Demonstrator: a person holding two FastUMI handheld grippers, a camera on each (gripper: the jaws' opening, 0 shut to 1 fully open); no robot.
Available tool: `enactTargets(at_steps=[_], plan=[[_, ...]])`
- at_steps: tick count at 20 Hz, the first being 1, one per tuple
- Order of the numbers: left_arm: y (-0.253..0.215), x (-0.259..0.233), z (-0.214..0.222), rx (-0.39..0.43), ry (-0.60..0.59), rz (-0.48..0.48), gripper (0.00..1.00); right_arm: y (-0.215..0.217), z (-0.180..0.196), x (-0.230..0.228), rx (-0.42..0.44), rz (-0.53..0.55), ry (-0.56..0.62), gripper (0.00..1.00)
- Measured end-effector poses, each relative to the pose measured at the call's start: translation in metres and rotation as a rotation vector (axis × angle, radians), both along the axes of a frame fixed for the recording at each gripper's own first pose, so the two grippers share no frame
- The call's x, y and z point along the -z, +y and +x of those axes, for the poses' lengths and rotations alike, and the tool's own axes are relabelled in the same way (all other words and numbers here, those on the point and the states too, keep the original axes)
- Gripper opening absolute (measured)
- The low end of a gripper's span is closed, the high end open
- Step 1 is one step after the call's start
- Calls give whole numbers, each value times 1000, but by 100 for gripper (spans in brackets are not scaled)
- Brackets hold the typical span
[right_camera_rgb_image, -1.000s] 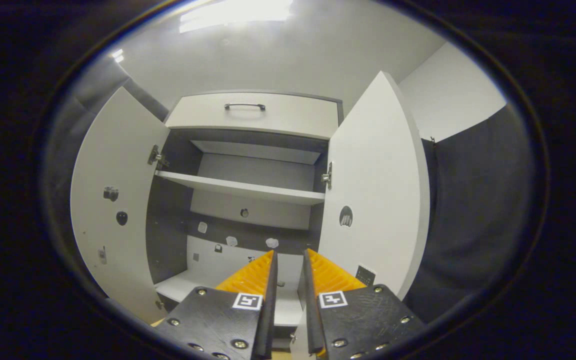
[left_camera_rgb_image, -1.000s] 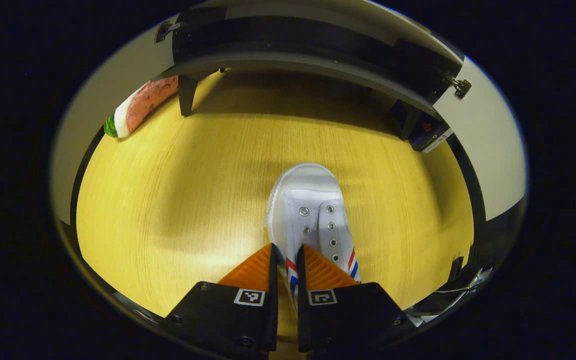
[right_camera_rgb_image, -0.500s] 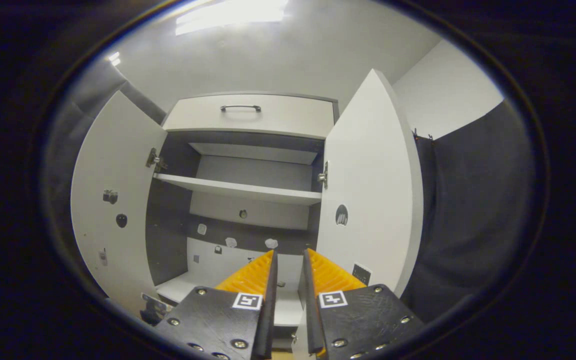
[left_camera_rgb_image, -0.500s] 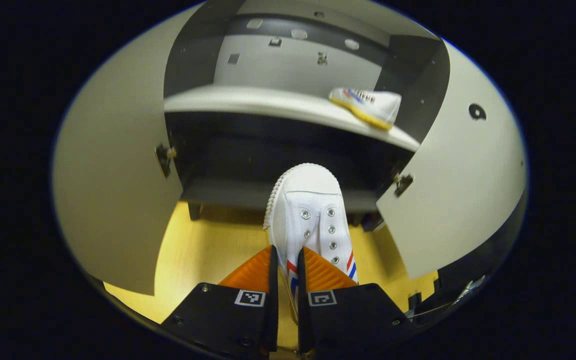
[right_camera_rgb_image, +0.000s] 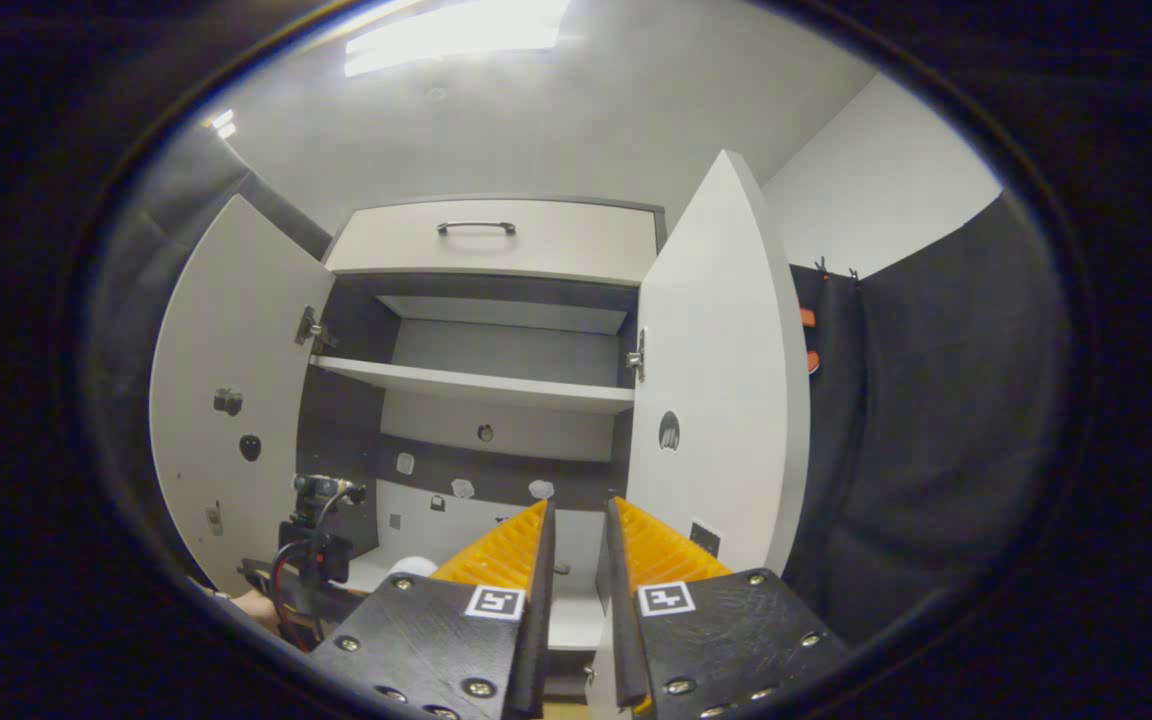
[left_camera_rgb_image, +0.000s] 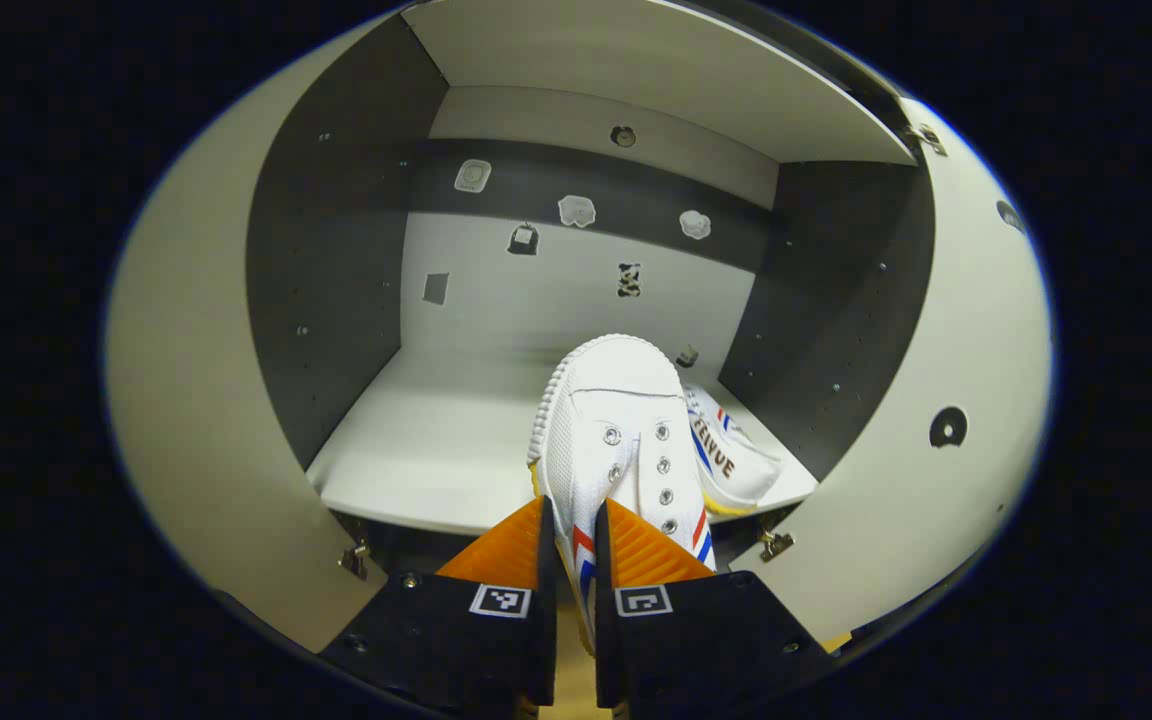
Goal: Grab one shoe with the right hand and put it into the shoe cabinet, grab the other shoe with the left hand and put it into the shoe cabinet; then close the right door with the right hand and the left door with the left hand.
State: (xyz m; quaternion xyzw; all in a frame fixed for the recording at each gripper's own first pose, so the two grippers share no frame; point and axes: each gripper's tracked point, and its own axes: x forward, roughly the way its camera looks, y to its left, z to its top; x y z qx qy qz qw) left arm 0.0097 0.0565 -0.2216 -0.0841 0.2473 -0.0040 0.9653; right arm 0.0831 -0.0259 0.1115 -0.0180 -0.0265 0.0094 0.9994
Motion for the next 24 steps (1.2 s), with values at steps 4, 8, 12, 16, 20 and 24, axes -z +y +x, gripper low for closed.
enactTargets(at_steps=[4,8,12,16,20,24], plan=[[0,2,-1,-24,-33,15,16,0,-6,3,0,23,15,27],[-5,11,0,-38,9,12,16,-4,-14,5,15,28,26,27],[-1,27,-1,-34,89,44,16,-13,-24,3,35,44,33,27],[1,38,-5,-33,143,64,16,-27,-39,-3,64,54,30,27],[1,42,-7,-52,158,48,18,-54,-56,-8,121,69,31,27],[4,35,-12,-48,132,84,48,-85,-66,-4,181,59,40,27]])
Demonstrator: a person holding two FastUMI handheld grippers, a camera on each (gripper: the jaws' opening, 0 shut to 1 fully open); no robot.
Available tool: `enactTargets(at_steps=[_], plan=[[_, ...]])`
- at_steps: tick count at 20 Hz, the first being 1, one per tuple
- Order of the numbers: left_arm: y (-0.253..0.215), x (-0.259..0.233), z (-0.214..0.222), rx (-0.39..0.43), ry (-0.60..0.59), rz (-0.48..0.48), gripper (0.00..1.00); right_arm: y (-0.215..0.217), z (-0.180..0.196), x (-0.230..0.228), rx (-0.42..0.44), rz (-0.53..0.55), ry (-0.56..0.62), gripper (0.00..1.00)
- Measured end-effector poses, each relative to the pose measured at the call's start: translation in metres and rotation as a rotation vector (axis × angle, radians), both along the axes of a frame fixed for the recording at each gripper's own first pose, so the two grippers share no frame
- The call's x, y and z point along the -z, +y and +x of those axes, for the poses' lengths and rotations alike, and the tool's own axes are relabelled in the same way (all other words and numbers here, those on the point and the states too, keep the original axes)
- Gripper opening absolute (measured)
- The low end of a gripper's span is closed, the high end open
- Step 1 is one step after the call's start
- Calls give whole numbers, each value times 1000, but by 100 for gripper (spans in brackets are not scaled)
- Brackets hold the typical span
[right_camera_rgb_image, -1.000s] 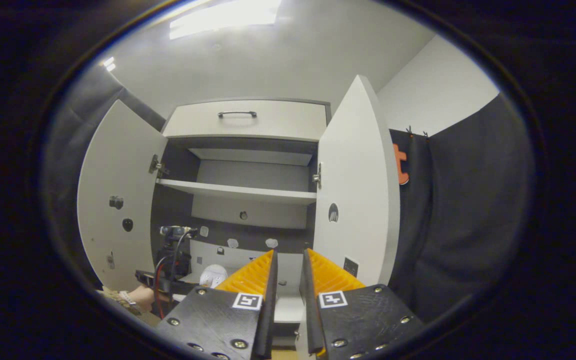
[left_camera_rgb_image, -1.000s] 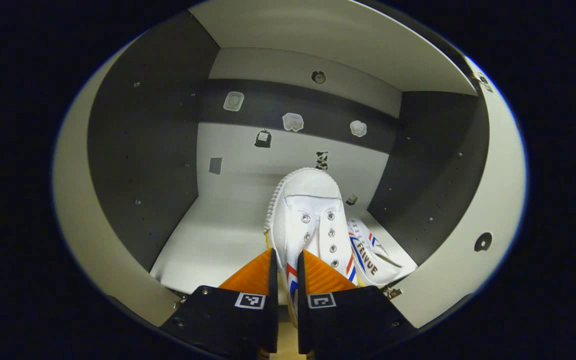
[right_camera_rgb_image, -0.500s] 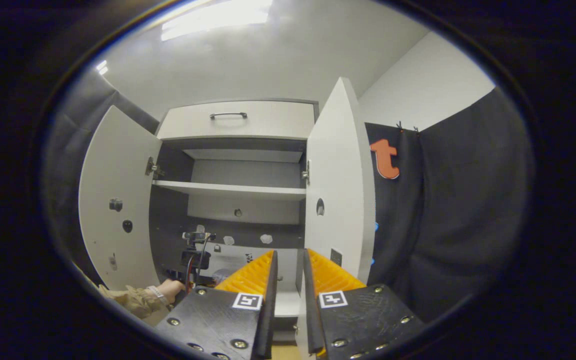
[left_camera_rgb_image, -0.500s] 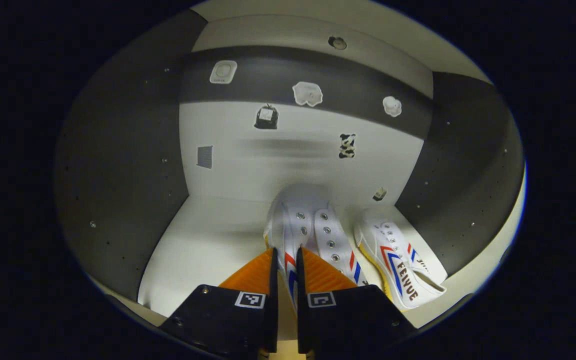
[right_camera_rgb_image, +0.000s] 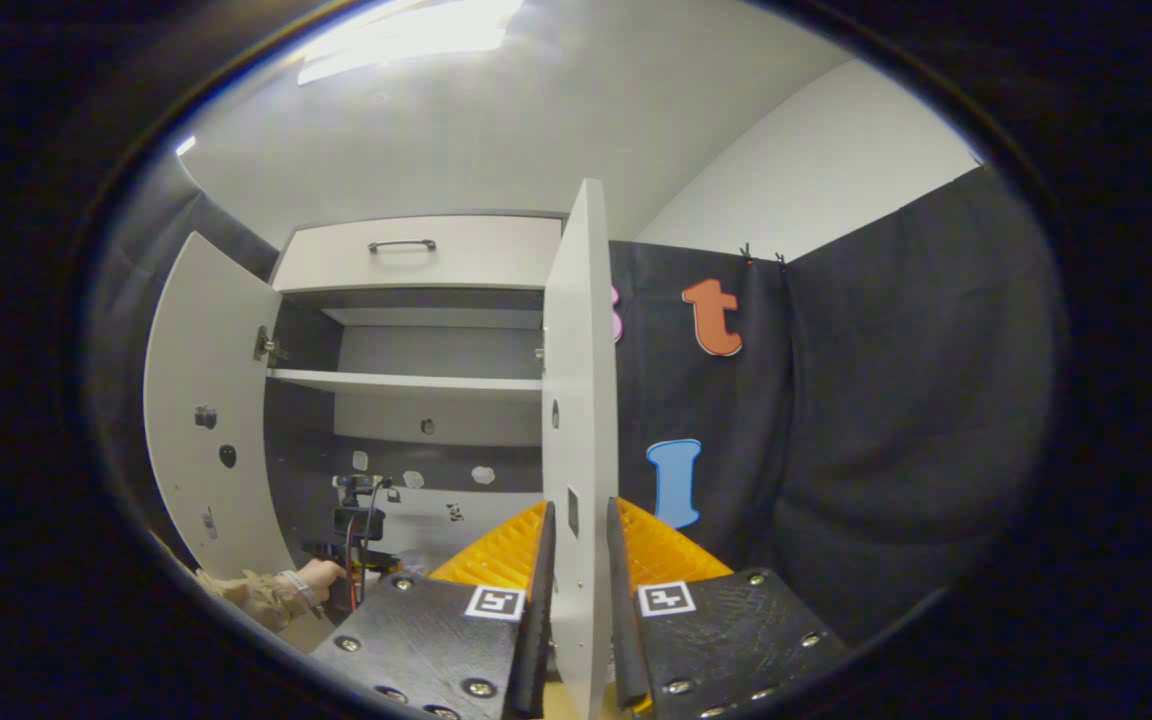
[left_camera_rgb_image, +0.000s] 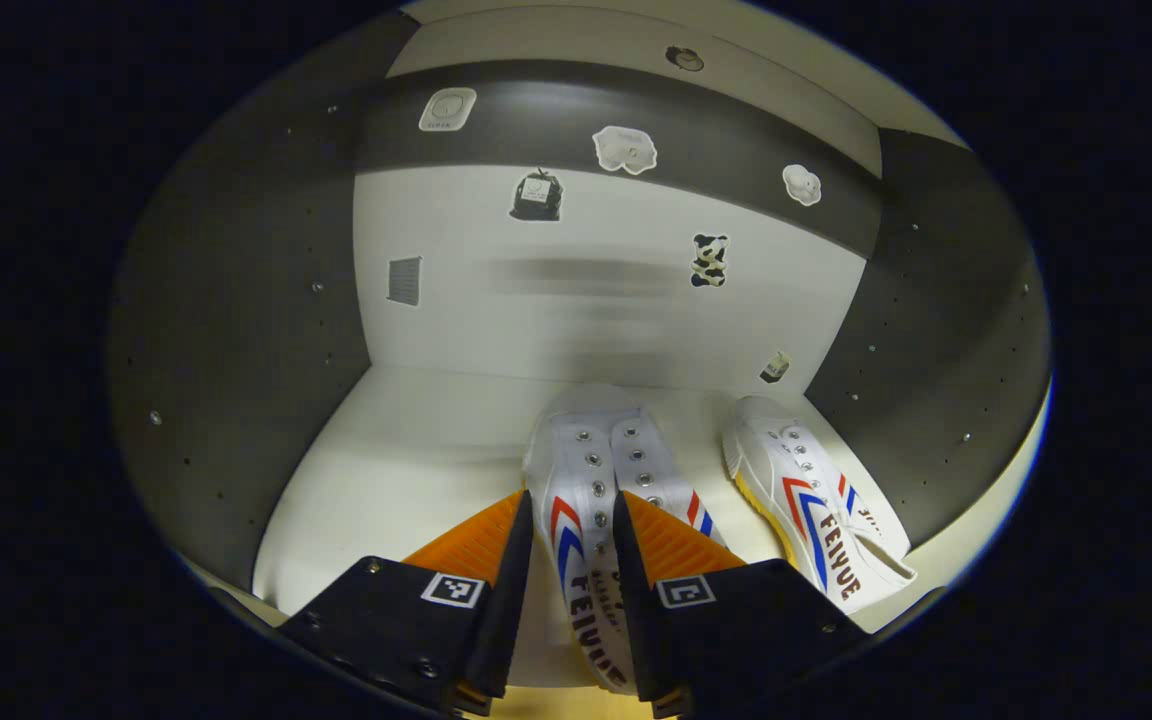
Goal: Grab one shoe with the right hand and put it into the shoe cabinet, grab the other shoe with the left hand and put it into the shoe cabinet; then close the right door with the right hand and the left door with the left hand.
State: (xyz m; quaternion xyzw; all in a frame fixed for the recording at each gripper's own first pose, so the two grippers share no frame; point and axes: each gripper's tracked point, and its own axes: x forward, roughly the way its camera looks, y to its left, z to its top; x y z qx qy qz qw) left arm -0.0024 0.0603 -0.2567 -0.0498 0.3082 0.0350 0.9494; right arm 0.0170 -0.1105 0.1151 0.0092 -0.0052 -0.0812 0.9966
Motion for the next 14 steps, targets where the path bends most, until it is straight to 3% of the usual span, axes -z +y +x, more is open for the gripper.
enactTargets(at_steps=[2,3,4,5,7,8,10,14], plan=[[-1,-20,-11,-4,-34,14,52,-13,1,5,7,-3,11,30],[-2,-33,-18,-10,-60,11,60,-17,2,9,2,-1,19,30],[-1,-47,-25,-19,-90,14,54,-22,4,12,-12,0,27,31],[-2,-60,-34,-17,-114,22,54,-27,6,17,-18,2,41,57],[-4,-88,-50,-14,-164,53,70,-39,15,26,-33,11,63,71],[-4,-102,-60,-18,-193,70,70,-42,18,29,-49,23,69,70],[-10,-130,-79,-18,-247,90,75,-44,17,32,-98,60,71,84],[-20,-177,-123,-26,-344,112,77,-50,26,35,-180,107,81,88]])
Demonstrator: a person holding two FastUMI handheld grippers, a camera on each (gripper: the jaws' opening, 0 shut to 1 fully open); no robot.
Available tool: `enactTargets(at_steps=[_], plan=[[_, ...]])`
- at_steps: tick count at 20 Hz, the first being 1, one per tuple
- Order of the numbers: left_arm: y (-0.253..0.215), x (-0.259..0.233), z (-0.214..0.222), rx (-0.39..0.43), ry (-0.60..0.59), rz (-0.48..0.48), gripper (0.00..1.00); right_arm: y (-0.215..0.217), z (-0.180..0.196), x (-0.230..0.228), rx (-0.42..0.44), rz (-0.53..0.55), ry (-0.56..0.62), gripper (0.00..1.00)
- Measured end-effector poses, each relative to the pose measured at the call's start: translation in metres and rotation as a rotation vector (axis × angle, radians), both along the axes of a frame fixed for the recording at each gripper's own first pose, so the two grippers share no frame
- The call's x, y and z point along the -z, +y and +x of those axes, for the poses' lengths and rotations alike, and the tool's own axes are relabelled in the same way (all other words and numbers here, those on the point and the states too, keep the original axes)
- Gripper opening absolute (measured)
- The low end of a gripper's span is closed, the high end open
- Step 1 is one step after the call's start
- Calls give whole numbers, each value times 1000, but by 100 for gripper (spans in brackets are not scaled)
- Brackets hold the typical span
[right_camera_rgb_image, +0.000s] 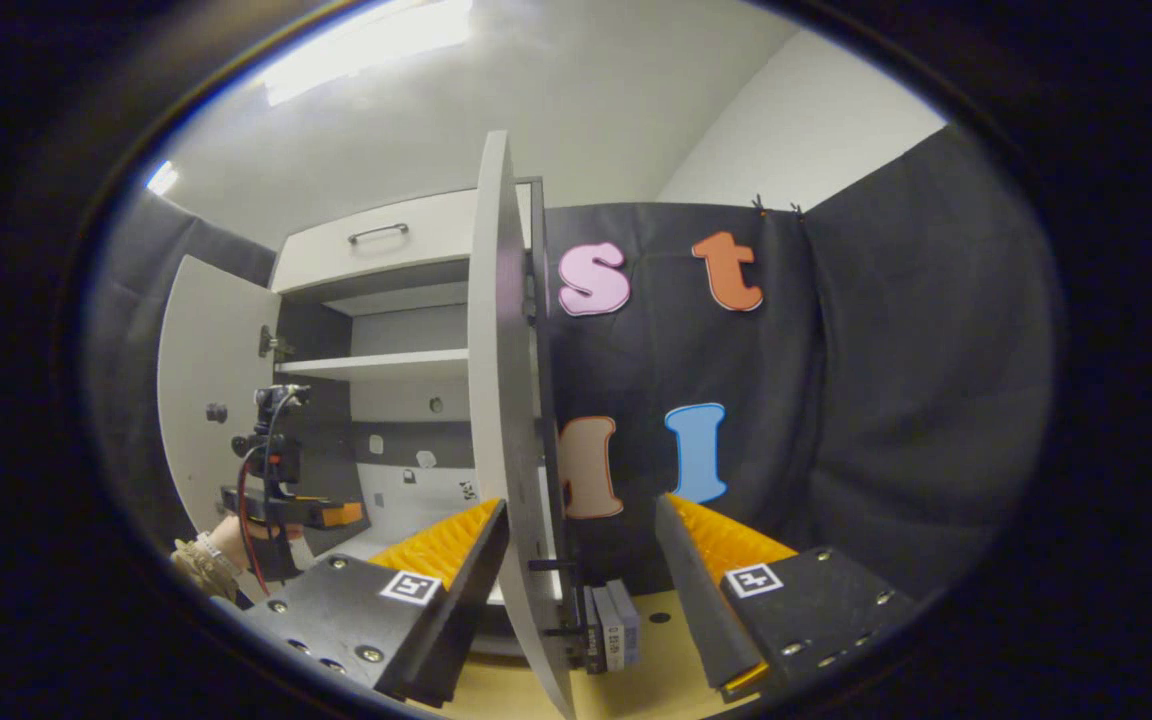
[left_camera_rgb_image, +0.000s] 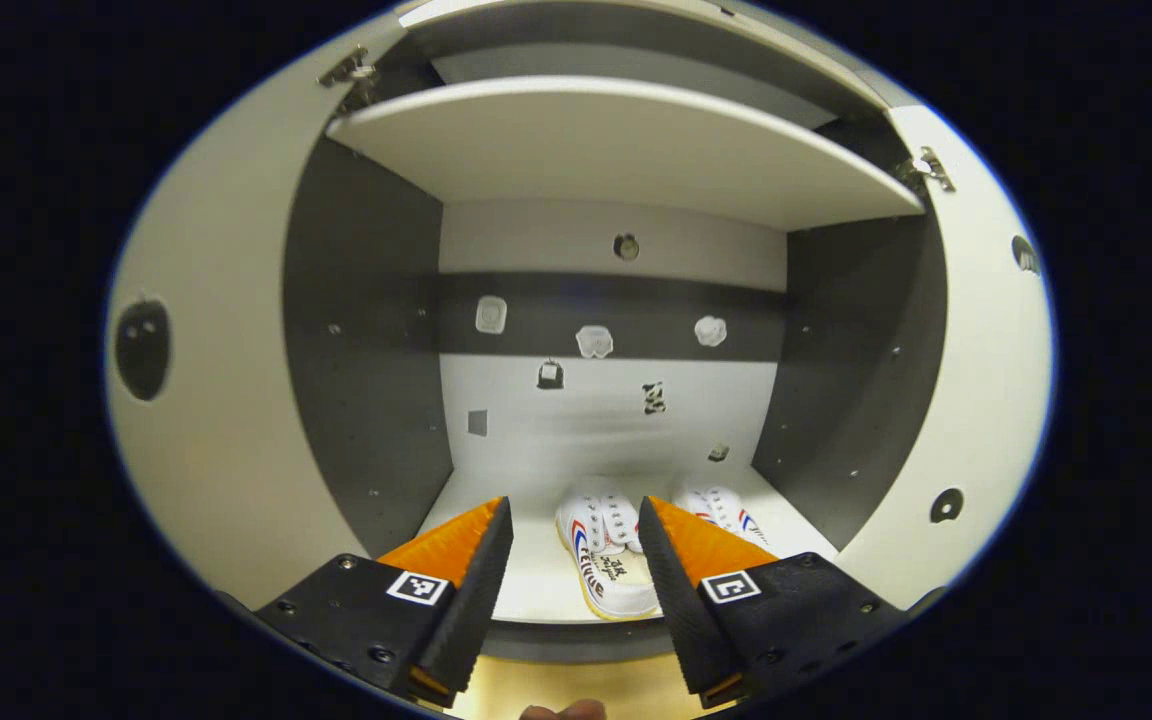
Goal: Grab one shoe with the right hand and put it into the shoe cabinet, grab the other shoe with the left hand and put it into the shoe cabinet; then close the right door with the right hand and the left door with the left hand.
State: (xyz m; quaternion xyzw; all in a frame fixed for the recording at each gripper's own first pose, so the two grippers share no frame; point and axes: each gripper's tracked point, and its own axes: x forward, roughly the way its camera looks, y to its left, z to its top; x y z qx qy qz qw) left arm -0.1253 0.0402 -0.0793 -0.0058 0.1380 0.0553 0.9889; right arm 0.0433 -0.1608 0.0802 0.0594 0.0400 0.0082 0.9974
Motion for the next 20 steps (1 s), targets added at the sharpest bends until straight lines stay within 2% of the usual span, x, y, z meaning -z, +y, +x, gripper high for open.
enactTargets(at_steps=[1,2,3,4,5,6,7,9,10,16,17,18,20], plan=[[-1,-8,-10,-4,-18,8,84,-2,0,0,-14,1,0,88],[-2,-16,-19,-9,-31,19,85,-3,1,0,-27,0,0,88],[-2,-23,-30,-17,-41,27,85,-3,2,0,-40,-3,0,88],[-3,-29,-39,-26,-52,28,85,-3,3,0,-53,-4,-1,83],[-3,-35,-49,-35,-62,22,85,-3,3,1,-63,-3,-2,88],[-5,-39,-56,-41,-72,17,85,-3,4,0,-74,-1,-3,88],[-5,-42,-65,-48,-80,14,85,-3,4,0,-86,2,-3,83],[-3,-47,-80,-63,-90,22,85,-3,5,1,-105,4,0,83],[-2,-49,-86,-71,-94,31,85,-3,5,1,-111,7,0,88],[5,-36,-107,-108,-68,54,85,-4,9,8,-121,-16,16,88],[5,-33,-109,-109,-61,47,85,-4,12,8,-126,-21,11,83],[4,-31,-112,-110,-58,40,84,-3,13,7,-132,-26,10,87],[4,-26,-118,-111,-50,33,85,2,13,8,-154,-22,16,87]])
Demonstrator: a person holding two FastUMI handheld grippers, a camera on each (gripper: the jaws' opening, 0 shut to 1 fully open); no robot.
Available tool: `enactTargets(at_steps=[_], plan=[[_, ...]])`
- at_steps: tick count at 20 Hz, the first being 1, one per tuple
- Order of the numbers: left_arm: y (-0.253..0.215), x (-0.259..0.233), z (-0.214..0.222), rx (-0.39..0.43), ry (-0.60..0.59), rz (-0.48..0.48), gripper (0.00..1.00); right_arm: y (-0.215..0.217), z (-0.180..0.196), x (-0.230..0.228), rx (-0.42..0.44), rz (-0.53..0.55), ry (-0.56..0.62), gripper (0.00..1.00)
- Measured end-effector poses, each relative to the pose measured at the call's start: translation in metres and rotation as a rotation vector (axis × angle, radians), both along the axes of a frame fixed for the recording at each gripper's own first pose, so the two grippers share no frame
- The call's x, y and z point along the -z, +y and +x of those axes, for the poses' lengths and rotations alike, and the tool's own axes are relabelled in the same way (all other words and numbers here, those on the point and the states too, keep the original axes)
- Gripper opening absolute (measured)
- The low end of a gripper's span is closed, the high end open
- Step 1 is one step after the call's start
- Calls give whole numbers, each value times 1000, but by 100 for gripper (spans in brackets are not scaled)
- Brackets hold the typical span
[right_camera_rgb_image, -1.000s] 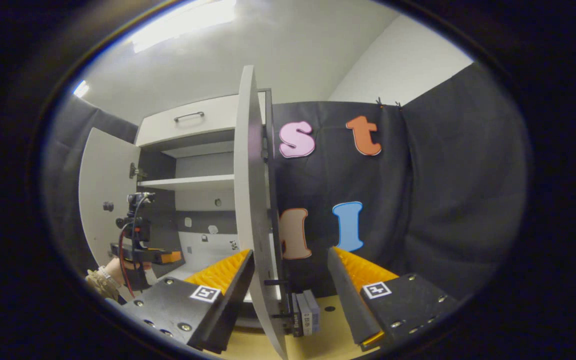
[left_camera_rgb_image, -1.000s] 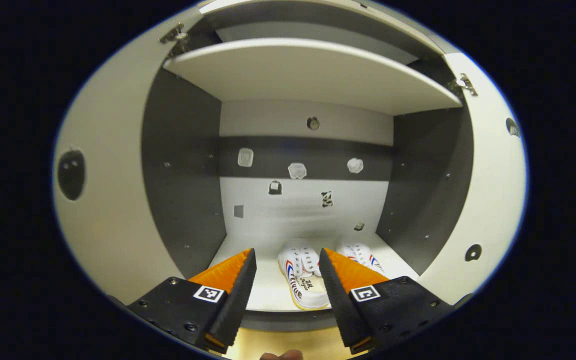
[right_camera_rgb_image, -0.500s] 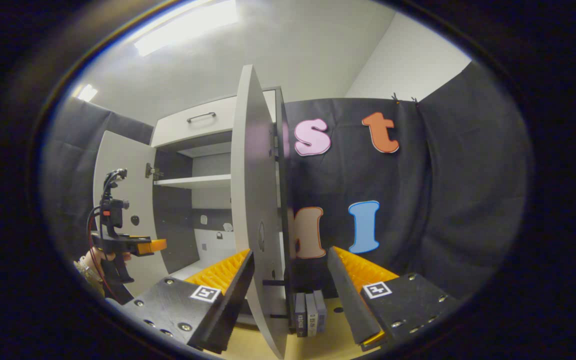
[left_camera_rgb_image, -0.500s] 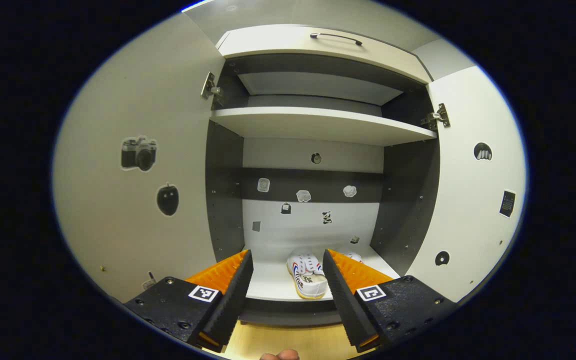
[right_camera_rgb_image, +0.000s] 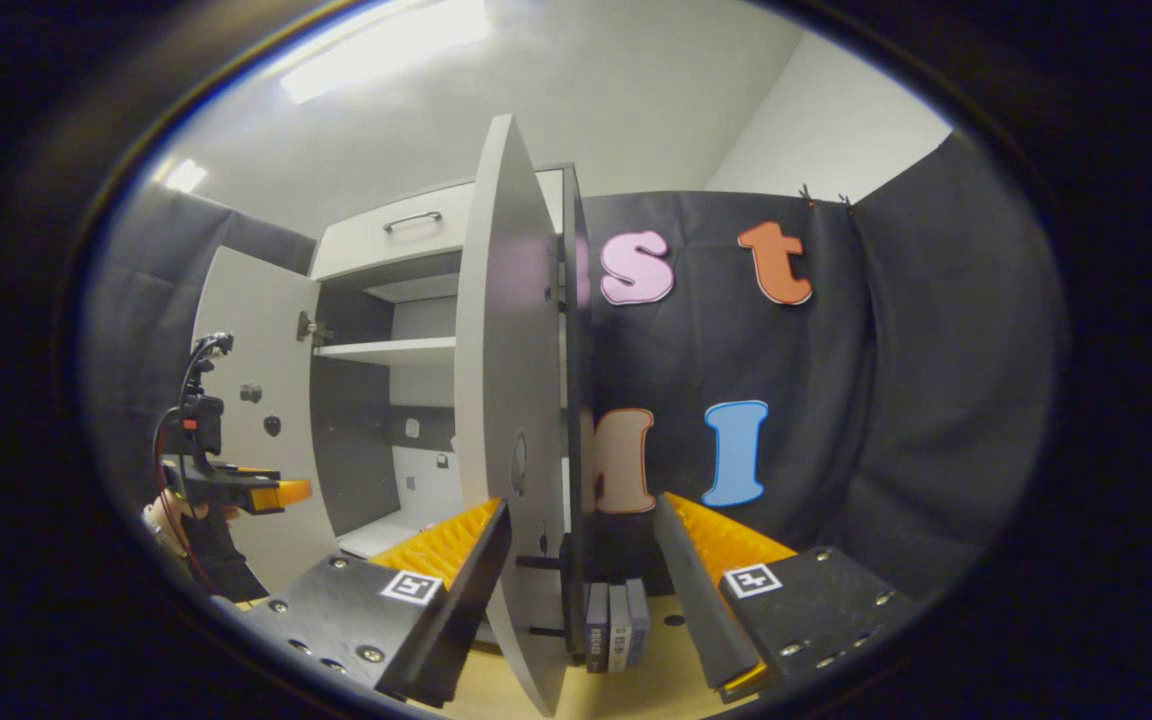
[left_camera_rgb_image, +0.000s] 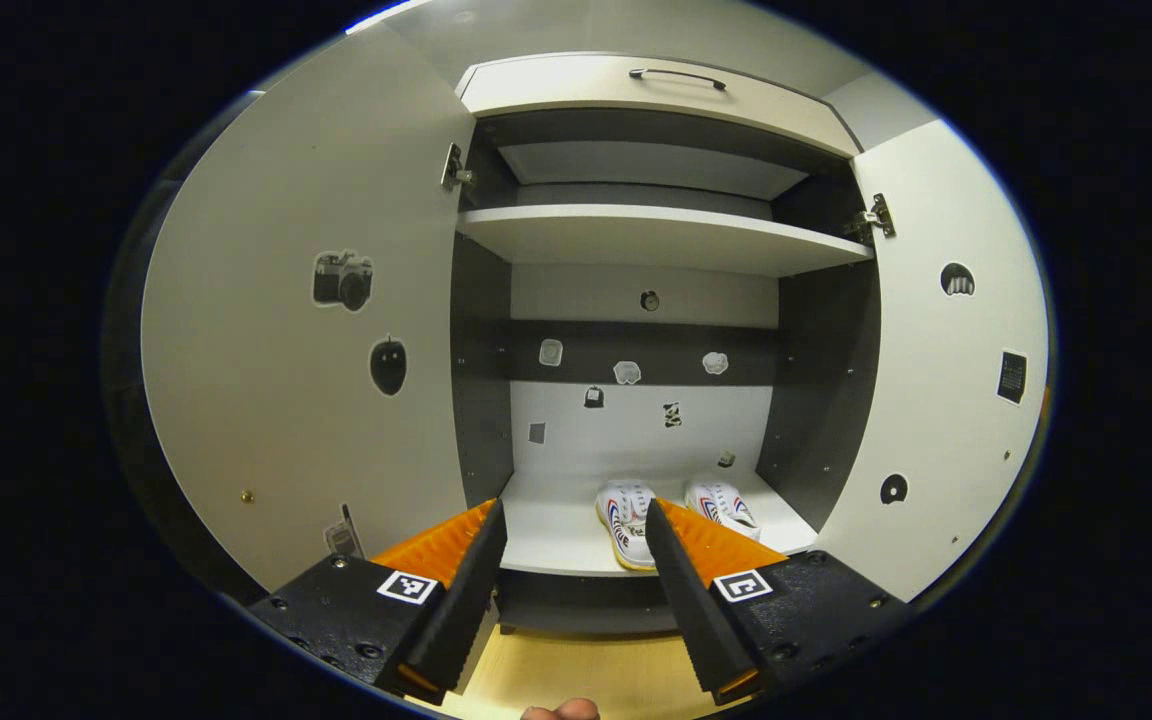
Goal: Grab one shoe with the right hand and put it into the shoe cabinet, grab the other shoe with the left hand and put it into the shoe cabinet; then close the right door with the right hand and the left door with the left hand.
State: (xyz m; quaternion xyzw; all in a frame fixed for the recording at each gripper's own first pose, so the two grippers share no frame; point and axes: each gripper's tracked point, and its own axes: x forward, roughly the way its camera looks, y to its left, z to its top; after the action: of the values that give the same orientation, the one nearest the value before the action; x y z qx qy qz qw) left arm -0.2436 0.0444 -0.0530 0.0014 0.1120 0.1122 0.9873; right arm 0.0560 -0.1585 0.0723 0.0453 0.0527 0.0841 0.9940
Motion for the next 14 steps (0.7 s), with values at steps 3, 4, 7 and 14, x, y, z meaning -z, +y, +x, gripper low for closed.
enactTargets(at_steps=[3,4,7,14], plan=[[-3,1,-10,3,1,-7,85,20,1,0,-52,13,3,87],[-3,1,-13,3,-1,-9,85,29,1,0,-74,26,7,87],[6,1,-26,-21,3,-7,85,60,5,2,-147,48,11,87],[31,3,-71,-92,5,-37,85,112,22,6,-234,38,3,87]])
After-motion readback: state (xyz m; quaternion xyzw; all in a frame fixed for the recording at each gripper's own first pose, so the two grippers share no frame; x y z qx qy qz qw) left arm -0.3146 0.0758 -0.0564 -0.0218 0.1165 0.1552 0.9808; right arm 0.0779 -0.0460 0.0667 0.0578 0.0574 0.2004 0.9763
